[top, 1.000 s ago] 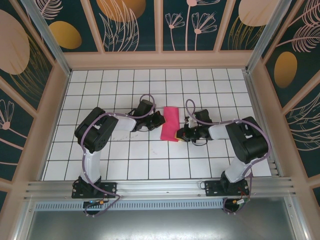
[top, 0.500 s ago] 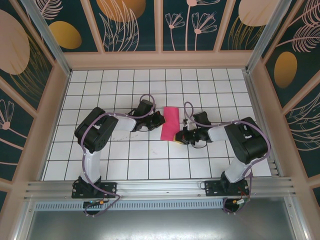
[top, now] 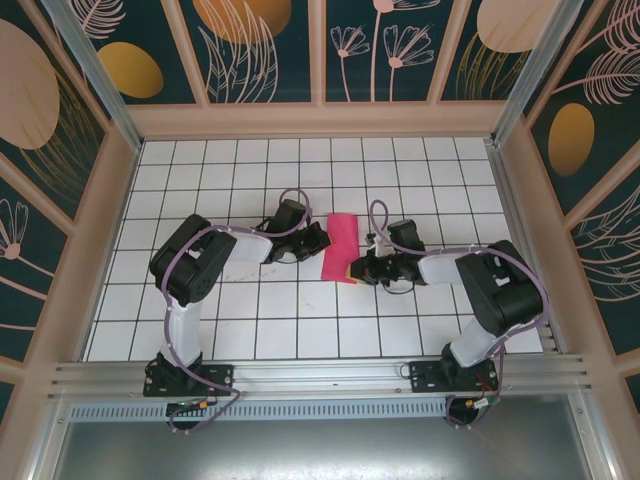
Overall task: Fold a paper plane with a square sheet of paper (pick it up from the middle)
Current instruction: Fold the square sheet of paper in half at the center of the table.
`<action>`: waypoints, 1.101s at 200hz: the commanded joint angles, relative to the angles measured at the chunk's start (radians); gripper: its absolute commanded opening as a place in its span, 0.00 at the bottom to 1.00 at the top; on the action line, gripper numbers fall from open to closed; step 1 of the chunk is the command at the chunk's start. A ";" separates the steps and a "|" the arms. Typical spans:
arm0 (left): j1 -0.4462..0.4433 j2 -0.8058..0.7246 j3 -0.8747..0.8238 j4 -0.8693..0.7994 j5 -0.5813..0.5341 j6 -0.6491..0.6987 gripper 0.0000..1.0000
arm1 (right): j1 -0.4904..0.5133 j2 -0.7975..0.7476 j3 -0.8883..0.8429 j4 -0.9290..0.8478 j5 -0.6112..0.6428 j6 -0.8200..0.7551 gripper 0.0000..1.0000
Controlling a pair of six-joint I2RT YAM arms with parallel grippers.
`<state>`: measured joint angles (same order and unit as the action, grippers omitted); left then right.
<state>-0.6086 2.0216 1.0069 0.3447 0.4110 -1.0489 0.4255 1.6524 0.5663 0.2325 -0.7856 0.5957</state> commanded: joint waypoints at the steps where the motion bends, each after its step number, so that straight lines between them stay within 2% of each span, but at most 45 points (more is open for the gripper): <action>1: -0.007 0.035 -0.028 -0.052 -0.032 0.006 0.00 | 0.006 0.063 -0.020 -0.001 0.000 -0.033 0.00; 43: -0.006 0.032 -0.028 -0.059 -0.029 0.018 0.00 | 0.004 -0.018 0.041 -0.074 0.006 -0.040 0.00; 76: -0.007 0.034 -0.029 -0.055 -0.031 0.018 0.00 | -0.042 -0.088 0.118 -0.089 0.033 -0.029 0.00; 96: -0.007 0.040 -0.029 -0.050 -0.031 0.016 0.00 | -0.081 -0.058 0.130 -0.065 0.059 -0.022 0.00; 118: -0.007 0.051 -0.021 -0.049 -0.021 0.016 0.00 | -0.113 0.003 0.129 0.005 0.010 -0.002 0.00; 140: -0.007 0.047 -0.029 -0.048 -0.028 0.016 0.00 | -0.113 0.058 0.132 0.017 0.000 -0.008 0.00; 178: -0.007 0.045 -0.030 -0.052 -0.028 0.020 0.00 | -0.116 0.066 0.116 0.031 -0.007 -0.011 0.00; 220: -0.007 0.042 -0.028 -0.052 -0.031 0.018 0.00 | -0.118 0.076 0.186 0.028 0.001 0.001 0.00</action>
<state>-0.6090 2.0216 1.0061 0.3473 0.4110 -1.0485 0.3119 1.7145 0.6971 0.2291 -0.7647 0.5892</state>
